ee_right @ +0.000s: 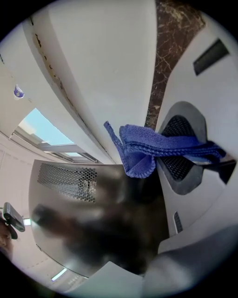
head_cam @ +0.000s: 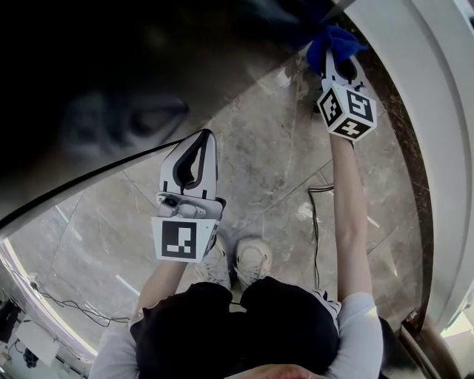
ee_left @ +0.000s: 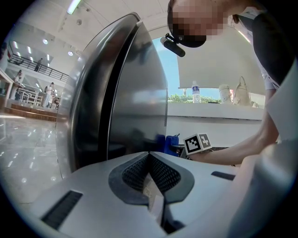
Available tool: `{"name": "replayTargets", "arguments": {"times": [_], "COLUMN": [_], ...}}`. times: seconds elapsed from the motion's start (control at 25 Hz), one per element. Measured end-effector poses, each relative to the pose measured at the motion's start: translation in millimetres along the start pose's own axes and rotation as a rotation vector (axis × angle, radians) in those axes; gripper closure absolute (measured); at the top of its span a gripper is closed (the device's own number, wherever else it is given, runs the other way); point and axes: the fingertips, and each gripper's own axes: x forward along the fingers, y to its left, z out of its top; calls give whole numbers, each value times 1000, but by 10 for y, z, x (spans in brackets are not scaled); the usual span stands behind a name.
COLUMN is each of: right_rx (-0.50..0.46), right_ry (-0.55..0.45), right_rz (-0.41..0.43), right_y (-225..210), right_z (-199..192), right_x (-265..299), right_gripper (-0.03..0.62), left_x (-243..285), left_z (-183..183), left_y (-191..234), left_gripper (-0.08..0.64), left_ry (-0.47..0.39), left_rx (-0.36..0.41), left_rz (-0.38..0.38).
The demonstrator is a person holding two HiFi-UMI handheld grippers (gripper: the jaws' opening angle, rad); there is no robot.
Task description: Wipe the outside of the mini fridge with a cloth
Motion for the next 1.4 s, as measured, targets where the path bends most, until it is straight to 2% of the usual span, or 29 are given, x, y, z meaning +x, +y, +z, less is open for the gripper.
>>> {"name": "replayTargets", "arguments": {"times": [0.16, 0.4, 0.64, 0.76, 0.88, 1.0, 1.08, 1.24, 1.4], "right_rx": [40, 51, 43, 63, 80, 88, 81, 109, 104], "right_ry": [-4, -19, -52, -38, -11, 42, 68, 103, 117], "right_rz": [-7, -19, -1, 10, -8, -8, -3, -1, 14], "right_y": [81, 258, 498, 604, 681, 815, 925, 1162, 1486], "right_z": [29, 252, 700, 1084, 1670, 2376, 2957, 4315, 5939], "right_x": [-196, -600, -898, -1058, -1303, -1641, -1831, -2145, -2489], "right_gripper": [517, 517, 517, 517, 517, 517, 517, 517, 517], "left_x": [-5, 9, 132, 160, 129, 1, -100, -356, -685], "left_z": [85, 340, 659, 1047, 1631, 2483, 3099, 4478, 6096], "left_y": [-41, -159, -343, -527, -674, -767, -864, -962, -1014], "left_gripper": [555, 555, 555, 555, 555, 555, 555, 555, 555], "left_ry": [-17, -50, -75, -79, -71, -91, -89, -80, -85], "left_rx": [-8, 0, 12, 42, 84, 17, 14, -1, 30], "left_rz": [1, -22, -87, -141, -165, -152, -147, -98, -64]}}
